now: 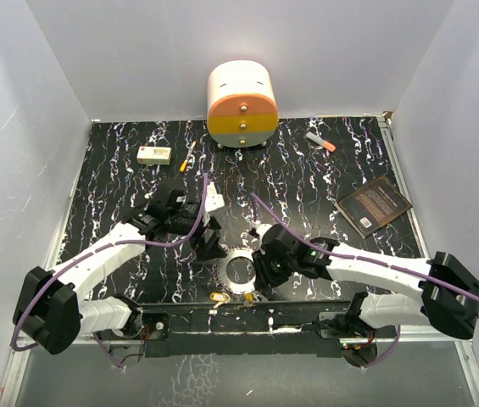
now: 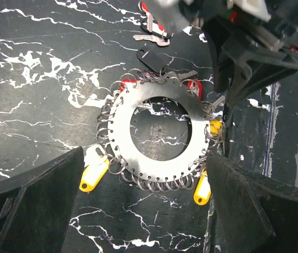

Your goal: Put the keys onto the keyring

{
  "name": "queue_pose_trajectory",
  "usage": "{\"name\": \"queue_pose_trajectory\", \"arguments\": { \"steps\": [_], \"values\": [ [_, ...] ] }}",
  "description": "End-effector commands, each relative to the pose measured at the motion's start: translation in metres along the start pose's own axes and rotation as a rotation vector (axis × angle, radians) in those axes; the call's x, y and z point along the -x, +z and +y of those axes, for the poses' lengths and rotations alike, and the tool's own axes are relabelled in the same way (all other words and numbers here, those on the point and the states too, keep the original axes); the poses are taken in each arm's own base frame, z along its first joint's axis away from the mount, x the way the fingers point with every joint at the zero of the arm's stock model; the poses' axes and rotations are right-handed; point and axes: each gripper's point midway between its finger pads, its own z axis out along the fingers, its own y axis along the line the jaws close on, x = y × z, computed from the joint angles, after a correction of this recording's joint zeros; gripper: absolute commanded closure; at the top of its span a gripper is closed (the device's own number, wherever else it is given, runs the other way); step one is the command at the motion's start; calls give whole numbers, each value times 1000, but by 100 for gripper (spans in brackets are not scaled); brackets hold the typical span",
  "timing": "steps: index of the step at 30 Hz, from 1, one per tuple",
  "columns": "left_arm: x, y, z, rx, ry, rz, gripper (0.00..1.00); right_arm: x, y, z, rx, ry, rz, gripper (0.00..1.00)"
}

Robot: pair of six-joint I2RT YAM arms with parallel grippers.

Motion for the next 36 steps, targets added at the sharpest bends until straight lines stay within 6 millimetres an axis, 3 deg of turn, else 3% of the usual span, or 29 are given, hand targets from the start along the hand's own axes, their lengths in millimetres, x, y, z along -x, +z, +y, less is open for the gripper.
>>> {"name": "queue_pose_trajectory", "arguments": {
  "steps": [1,7,14,20,36],
  "values": [
    [7,-10,-1,33,23,-27,3,26,-6,31,2,47,-34,70],
    [5,-13,-2,51,43,-38,3,21,3,42,-37,63,19,64],
    [7,-17,-4,64,61,-53,3,10,16,31,-116,91,70,63],
    [6,-17,-3,70,69,-58,3,11,13,19,-202,100,74,64],
    [5,-16,0,84,70,-60,3,1,35,20,-177,81,144,70]
  ]
}}
